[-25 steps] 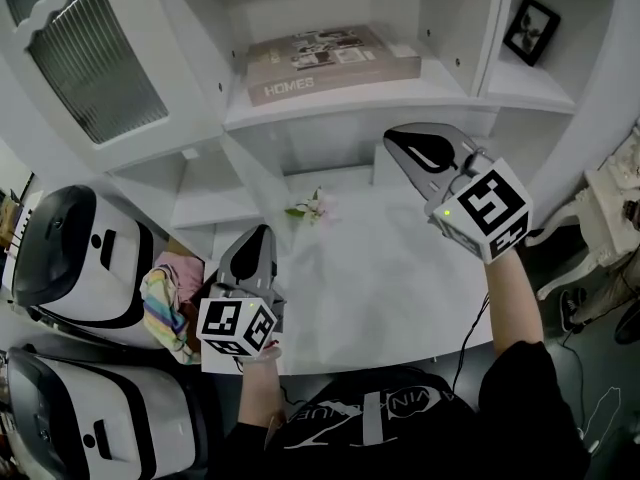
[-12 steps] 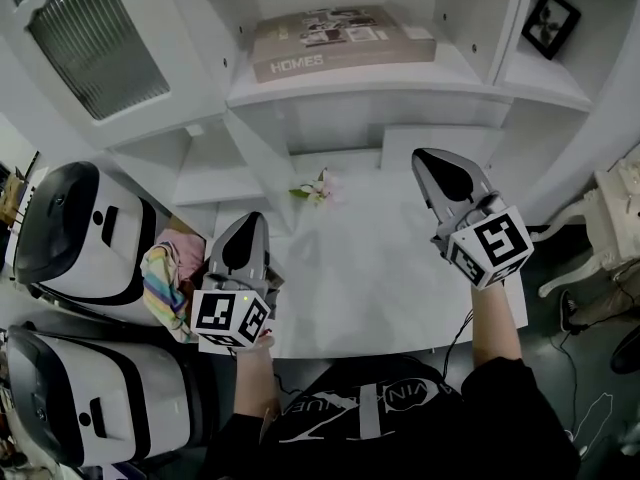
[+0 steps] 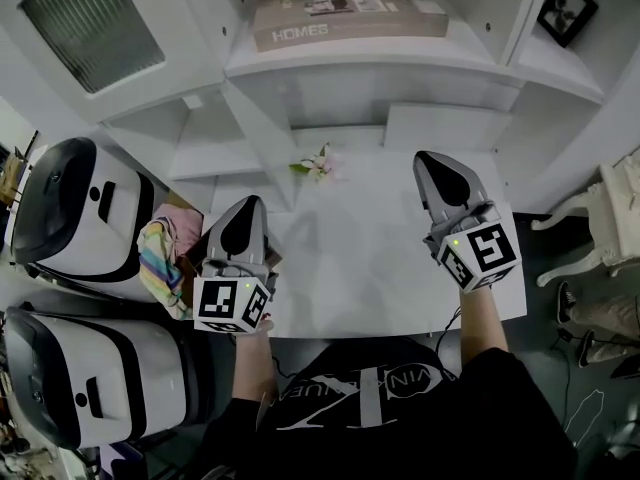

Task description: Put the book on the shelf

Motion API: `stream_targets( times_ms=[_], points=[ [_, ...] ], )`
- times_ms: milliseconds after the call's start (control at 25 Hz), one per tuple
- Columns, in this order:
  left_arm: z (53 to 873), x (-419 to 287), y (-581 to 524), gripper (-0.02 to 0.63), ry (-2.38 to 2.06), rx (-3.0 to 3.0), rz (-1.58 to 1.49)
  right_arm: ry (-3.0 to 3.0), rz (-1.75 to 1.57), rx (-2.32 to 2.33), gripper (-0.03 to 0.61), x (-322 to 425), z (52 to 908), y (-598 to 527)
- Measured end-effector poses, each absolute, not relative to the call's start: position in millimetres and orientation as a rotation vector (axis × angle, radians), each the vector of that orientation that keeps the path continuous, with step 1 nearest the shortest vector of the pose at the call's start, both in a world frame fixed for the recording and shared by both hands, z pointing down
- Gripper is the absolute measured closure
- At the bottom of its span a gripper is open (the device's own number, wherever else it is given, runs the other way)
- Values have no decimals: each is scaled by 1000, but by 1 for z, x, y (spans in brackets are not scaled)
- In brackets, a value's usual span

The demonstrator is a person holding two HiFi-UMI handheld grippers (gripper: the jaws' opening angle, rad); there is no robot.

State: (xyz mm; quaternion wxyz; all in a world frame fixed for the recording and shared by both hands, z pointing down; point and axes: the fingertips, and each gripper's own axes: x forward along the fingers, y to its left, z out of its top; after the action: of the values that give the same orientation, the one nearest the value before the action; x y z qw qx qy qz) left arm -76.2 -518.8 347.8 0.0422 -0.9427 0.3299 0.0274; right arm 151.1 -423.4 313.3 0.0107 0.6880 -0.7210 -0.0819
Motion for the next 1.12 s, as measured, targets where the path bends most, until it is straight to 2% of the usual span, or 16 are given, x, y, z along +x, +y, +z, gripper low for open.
stream_targets(
  times_ms=[1120],
  points=[
    [368,-87,-531,614,1122,-2853,84,-2311,-127,2259,572,159,352,-421]
  ],
)
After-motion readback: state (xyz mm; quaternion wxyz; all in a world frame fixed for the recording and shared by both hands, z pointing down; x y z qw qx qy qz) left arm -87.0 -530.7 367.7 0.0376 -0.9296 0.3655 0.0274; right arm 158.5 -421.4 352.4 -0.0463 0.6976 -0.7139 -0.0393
